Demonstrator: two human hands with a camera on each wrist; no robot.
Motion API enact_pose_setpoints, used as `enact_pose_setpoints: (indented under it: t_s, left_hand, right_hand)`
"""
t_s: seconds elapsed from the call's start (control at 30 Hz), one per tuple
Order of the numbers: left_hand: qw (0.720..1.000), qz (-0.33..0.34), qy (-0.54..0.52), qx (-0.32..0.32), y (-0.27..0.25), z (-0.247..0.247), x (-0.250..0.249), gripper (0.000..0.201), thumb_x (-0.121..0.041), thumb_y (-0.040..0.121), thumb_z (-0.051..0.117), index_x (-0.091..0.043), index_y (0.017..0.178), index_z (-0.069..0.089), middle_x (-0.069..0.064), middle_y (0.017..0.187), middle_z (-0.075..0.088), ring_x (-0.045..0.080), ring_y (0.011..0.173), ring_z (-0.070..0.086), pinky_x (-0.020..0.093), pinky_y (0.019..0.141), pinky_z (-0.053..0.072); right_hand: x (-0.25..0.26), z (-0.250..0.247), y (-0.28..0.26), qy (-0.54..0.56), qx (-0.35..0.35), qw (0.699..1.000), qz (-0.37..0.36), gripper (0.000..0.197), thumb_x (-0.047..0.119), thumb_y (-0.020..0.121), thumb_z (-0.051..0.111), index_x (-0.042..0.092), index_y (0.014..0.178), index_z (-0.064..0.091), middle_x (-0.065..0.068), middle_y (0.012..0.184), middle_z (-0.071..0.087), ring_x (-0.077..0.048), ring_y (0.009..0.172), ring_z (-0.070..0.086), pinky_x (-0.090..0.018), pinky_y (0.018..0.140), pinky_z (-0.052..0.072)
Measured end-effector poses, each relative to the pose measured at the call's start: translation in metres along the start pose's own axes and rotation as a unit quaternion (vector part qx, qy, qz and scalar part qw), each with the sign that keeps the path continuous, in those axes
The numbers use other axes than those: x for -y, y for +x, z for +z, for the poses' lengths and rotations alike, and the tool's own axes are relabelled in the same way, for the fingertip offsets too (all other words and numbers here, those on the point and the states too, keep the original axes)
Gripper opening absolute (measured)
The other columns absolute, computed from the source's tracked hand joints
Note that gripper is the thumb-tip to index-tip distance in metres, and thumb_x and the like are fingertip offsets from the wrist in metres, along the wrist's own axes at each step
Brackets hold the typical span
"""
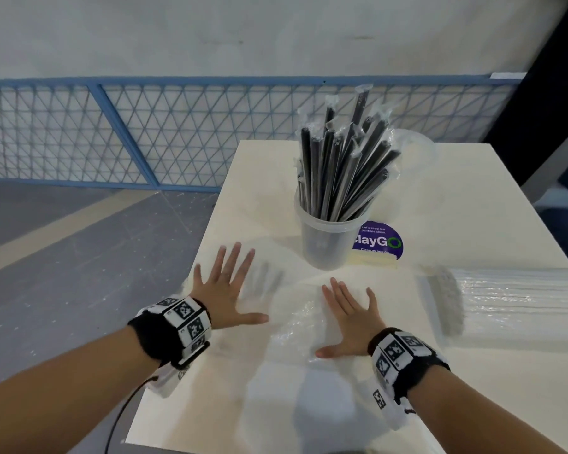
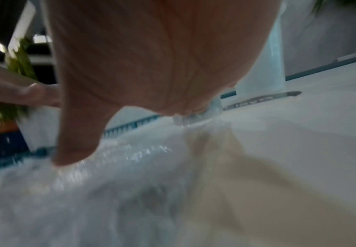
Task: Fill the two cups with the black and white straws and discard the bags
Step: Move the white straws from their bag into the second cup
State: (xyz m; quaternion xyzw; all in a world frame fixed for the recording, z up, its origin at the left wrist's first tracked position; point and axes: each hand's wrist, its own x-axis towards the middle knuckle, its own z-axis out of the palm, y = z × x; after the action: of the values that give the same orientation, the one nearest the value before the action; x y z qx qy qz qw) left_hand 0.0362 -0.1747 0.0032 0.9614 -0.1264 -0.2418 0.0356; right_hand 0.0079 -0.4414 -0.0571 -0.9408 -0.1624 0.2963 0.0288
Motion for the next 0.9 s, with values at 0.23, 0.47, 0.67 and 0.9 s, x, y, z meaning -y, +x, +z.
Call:
enact_pose_setpoints:
  t_s: [0.23,0.47,0.67,0.9]
  left_hand:
    - [0.964,0.109,-0.217,-0.110,0.027,-0.097,-0.049,0.137,-0.064,0.060,0.070,-0.027,0.133,-0.039,-0.006,0.148,-0.038,0.010,0.141,-0.025,0.034,0.117,0.002]
    - [0.926,0.103,-0.356,-0.078,0.082,-0.122,-0.067,0.116,-0.030,0.060,0.084,-0.014,0.147,0.008,-0.002,0.149,0.027,0.011,0.136,0.026,0.017,0.107,0.023]
    - [0.917,0.104,-0.377,-0.081,0.112,-0.121,-0.078,0.122,-0.062,0.028,0.082,-0.019,0.133,0.037,-0.013,0.118,0.055,0.013,0.119,0.050,0.036,0.109,0.035]
    - [0.877,0.150,-0.423,-0.172,0.118,-0.115,-0.092,0.102,-0.029,0.046,0.090,-0.014,0.131,0.035,-0.006,0.114,0.060,0.006,0.110,0.056,0.036,0.101,0.044]
  right_hand:
    - [-0.004,-0.068,-0.027,0.363,-0.509,0.779,0.046,0.060,0.038,0.070,0.076,0.008,0.112,0.046,0.002,0.108,0.045,-0.019,0.094,0.056,-0.051,0.096,0.042]
    - [-0.039,-0.155,-0.003,0.426,-0.412,0.802,-0.079,0.111,0.058,0.051,0.081,0.010,0.139,0.034,0.007,0.142,0.030,-0.006,0.127,0.038,-0.022,0.108,0.031]
    - [-0.046,-0.177,0.034,0.418,-0.337,0.833,-0.131,0.098,0.062,0.045,0.084,0.021,0.128,0.051,-0.007,0.131,0.051,-0.012,0.119,0.054,-0.037,0.103,0.046]
    - [-0.019,-0.182,0.039,0.456,-0.453,0.757,-0.123,0.061,0.057,0.058,0.073,0.061,0.108,0.040,-0.007,0.120,0.056,-0.022,0.118,0.052,-0.042,0.102,0.043]
